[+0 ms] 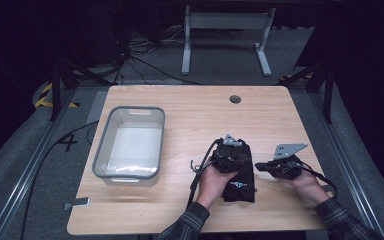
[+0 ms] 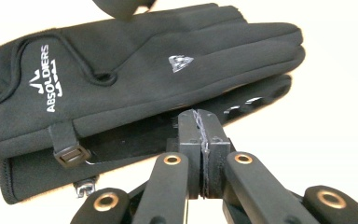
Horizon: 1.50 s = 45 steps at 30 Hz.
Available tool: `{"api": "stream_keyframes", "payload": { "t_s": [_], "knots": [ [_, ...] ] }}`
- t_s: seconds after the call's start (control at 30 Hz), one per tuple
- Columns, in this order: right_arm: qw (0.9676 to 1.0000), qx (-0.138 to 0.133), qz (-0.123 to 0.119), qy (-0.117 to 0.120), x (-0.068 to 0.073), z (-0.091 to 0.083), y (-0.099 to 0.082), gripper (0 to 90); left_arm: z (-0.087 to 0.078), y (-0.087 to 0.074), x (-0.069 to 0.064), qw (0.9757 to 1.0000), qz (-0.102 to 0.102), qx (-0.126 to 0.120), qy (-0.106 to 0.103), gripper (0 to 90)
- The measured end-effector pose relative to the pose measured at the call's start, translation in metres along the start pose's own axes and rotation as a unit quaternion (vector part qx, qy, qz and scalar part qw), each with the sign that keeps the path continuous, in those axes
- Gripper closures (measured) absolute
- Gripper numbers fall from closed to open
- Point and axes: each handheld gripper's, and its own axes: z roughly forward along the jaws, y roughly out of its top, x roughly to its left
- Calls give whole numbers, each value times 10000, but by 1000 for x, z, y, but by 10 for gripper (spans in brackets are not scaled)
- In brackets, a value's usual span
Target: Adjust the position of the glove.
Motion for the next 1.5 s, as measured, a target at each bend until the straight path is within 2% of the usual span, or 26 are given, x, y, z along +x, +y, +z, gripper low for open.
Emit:
{"api": "stream_keyframes", "payload": {
  "t_s": [0.1, 0.17, 0.23, 0.33, 0.5, 0.63, 0.77, 1.07, 1.2, 1.33, 1.43, 1.5],
  "knots": [
    [9998, -187, 73, -10, -2, -9, 3, 900, -12, -3, 1, 9995, 119, 82, 263, 895],
    [9995, -301, 81, 70, -1, -12, 7, 899, -18, -6, 2, 9981, 240, 218, 518, 897],
    [9992, -369, 49, 164, 2, -10, 11, 899, -24, -12, 3, 9967, 262, 309, 706, 897],
    [9992, -312, -77, 241, 8, -4, 18, 899, -26, -21, 6, 9955, 248, 412, 818, 897],
    [9991, -243, -221, 273, 12, 8, 25, 900, -24, -32, 8, 9949, 198, 543, 822, 896],
    [9994, 48, -279, 207, 9, 20, 20, 900, -5, -37, 6, 9939, 243, 789, 732, 896],
    [9991, 252, -290, 194, 7, 28, 13, 900, 7, -40, 5, 9916, 323, 961, 799, 896],
    [9987, 301, -372, 193, 9, 27, 12, 900, 9, -39, 9, 9904, 388, 1018, 852, 896],
    [9984, 298, -407, 258, 12, 26, 11, 900, 10, -36, 17, 9910, 300, 1007, 830, 896],
    [9981, 299, -417, 341, 17, 25, 10, 900, 12, -29, 21, 9895, 346, 1074, 907, 896],
    [9979, 276, -387, 442, 21, 24, 9, 900, 15, -26, 26, 9904, 303, 1050, 841, 897],
    [9977, 280, -394, 477, 23, 24, 9, 900, 17, -23, 29, 9902, 318, 1103, 796, 897]
  ]
}}
